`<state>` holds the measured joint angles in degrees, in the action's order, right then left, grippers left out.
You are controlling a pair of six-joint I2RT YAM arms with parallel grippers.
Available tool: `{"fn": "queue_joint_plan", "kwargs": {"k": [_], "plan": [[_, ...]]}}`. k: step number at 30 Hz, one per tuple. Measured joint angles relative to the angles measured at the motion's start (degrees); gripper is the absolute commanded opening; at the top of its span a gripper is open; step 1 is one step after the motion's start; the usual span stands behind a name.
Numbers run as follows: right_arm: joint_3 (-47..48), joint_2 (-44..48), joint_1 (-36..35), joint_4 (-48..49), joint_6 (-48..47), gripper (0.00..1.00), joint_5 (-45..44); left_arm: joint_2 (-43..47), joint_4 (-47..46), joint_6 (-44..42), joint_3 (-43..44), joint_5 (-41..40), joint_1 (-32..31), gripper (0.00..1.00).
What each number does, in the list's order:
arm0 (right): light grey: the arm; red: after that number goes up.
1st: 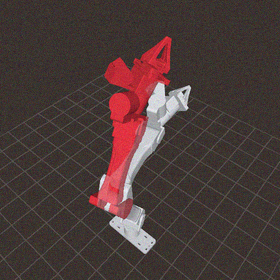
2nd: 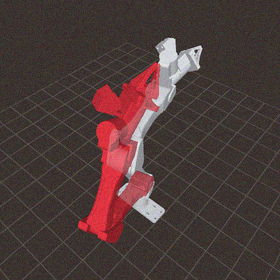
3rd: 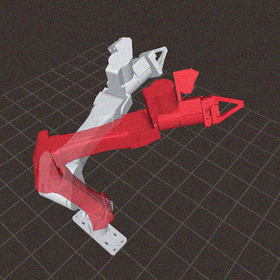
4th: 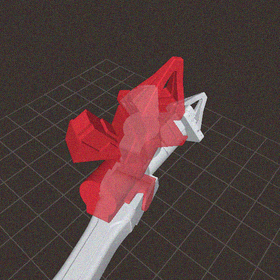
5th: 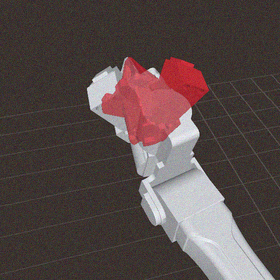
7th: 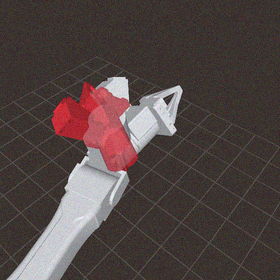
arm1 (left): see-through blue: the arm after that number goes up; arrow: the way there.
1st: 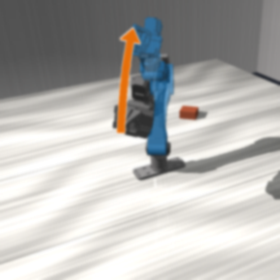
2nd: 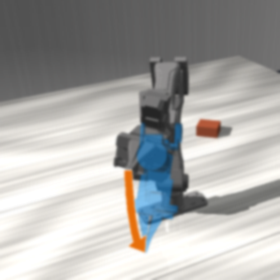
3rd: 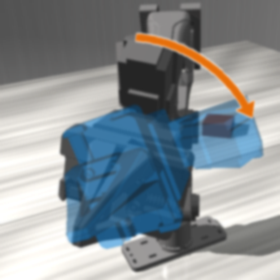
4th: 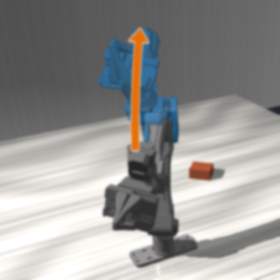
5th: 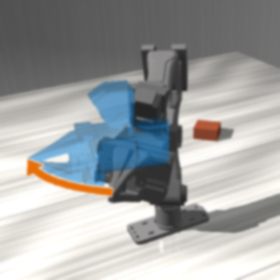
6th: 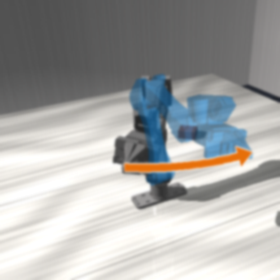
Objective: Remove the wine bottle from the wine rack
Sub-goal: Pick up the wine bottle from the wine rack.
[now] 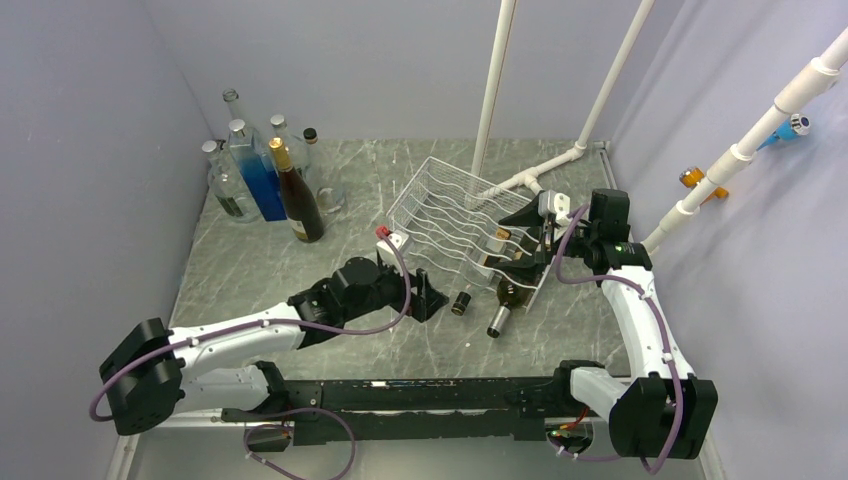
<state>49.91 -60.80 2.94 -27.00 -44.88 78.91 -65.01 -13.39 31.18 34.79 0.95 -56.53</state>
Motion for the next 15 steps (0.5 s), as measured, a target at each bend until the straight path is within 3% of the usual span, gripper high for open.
{"fn": "queue_joint_plan", "kwargs": {"k": [15], "plan": [[0.0, 0.0, 0.3, -0.1, -0.2, 0.99, -0.5, -3.6, -5.0, 0.7, -1.8, -4.1, -1.3, 1.0]]}}
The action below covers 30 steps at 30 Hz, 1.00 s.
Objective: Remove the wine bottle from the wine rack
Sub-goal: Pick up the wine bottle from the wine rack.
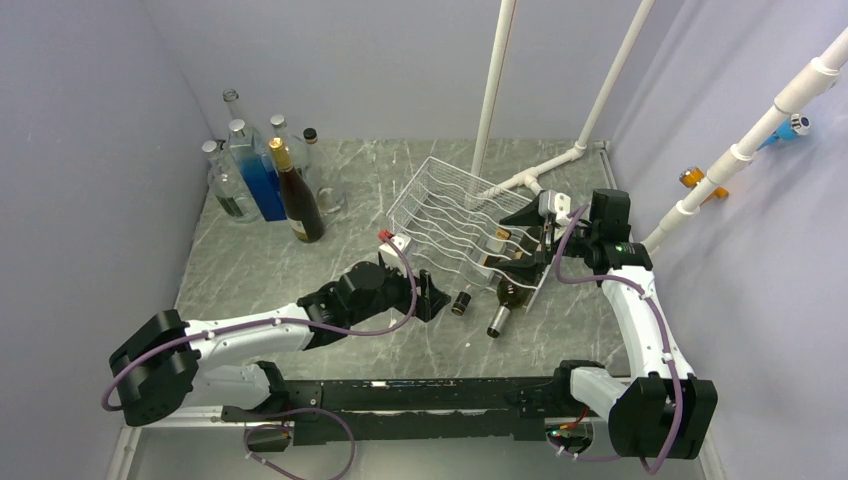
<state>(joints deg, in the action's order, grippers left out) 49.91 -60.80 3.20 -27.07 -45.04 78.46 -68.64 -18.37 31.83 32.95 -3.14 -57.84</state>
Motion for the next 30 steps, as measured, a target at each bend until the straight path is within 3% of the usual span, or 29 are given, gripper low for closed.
{"fn": "queue_joint_plan", "kwargs": {"k": [30], "plan": [[0.0, -0.1, 0.1, -1.4, -1.4, 0.99, -0.1, -10.5, -4.1, 1.3, 0.2, -0.9, -0.1, 0.99]]}}
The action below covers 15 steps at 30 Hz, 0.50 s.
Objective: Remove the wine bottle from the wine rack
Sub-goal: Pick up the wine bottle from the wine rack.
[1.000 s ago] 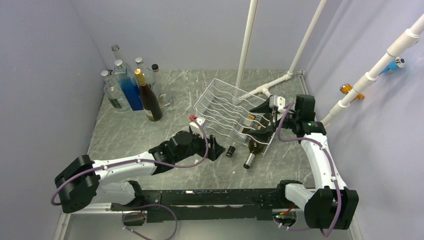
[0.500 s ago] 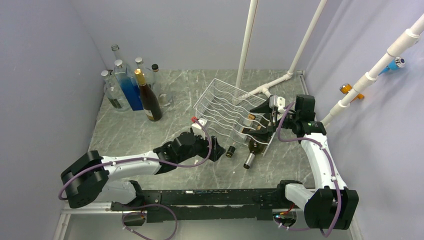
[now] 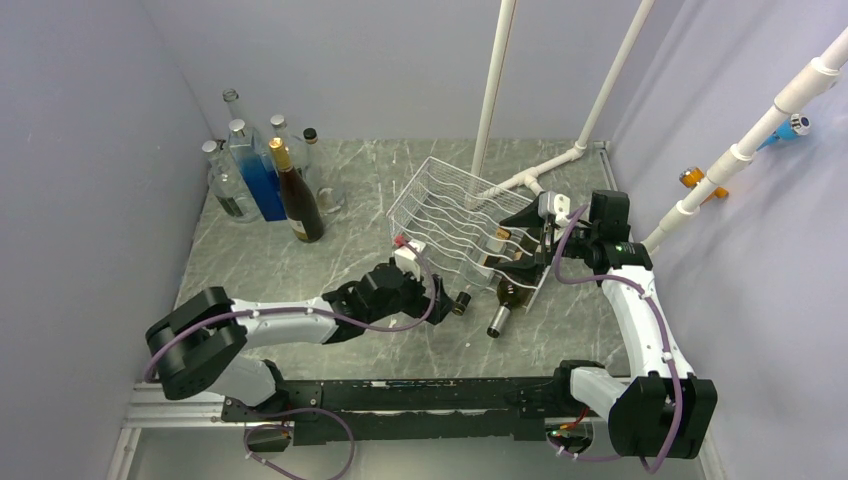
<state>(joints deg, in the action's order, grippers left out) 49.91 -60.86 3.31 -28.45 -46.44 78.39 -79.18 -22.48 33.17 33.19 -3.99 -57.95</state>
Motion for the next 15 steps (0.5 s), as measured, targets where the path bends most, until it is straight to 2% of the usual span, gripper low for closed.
{"fn": "queue_joint_plan", "kwargs": {"k": [9, 15], "plan": [[0.0, -0.2, 0.0, -0.8, -0.7, 0.99, -0.2, -12.3, -8.2, -0.3, 3.5, 4.5, 0.0, 0.92], [0.0, -0.2, 0.0, -1.7, -1.5, 0.99, -0.4, -17.9, -9.0, 1.5, 6.4, 5.2, 0.0, 0.88]]}}
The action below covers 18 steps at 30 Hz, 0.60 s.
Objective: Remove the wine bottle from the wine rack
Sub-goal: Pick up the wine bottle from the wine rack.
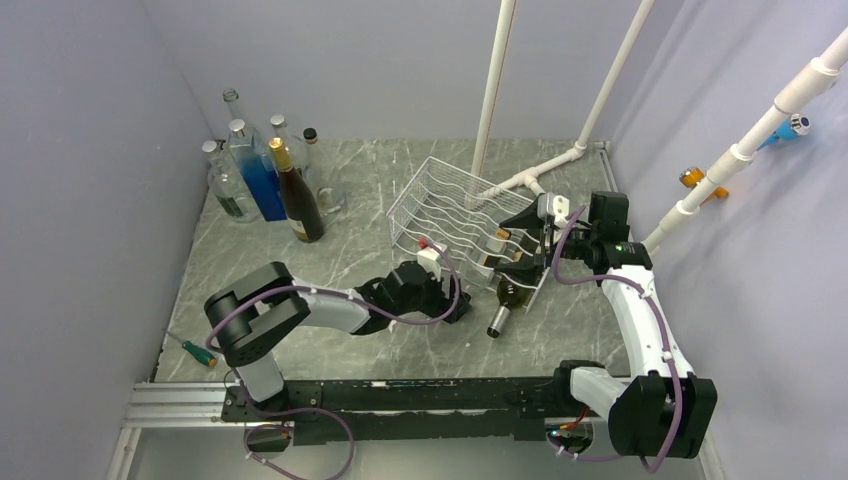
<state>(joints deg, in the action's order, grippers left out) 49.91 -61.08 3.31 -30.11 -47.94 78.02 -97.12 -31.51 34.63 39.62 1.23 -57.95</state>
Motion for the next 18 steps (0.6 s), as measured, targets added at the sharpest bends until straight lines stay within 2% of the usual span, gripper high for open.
{"fn": "queue_joint_plan", "kwargs": {"k": [7, 9, 13, 18], "plan": [[0.0, 0.0, 0.0, -0.3, -0.5, 0.99, 0.0, -3.8, -0.7, 2.1, 2.5, 0.0, 0.0, 0.82], [0.0, 0.0, 0.0, -0.3, -0.5, 0.99, 0.0, -5.0, -0.8, 2.6, 3.4, 0.0, 0.0, 0.75], [0.0, 0.0, 0.0, -0.3, -0.5, 0.99, 0.0, -6.8, -0.7, 3.1, 4.9, 0.2, 0.0, 0.69], [0.0, -0.1, 0.0, -0.3, -0.5, 0.99, 0.0, -8.1, -0.7, 3.9, 6.3, 0.5, 0.0, 0.66]]}}
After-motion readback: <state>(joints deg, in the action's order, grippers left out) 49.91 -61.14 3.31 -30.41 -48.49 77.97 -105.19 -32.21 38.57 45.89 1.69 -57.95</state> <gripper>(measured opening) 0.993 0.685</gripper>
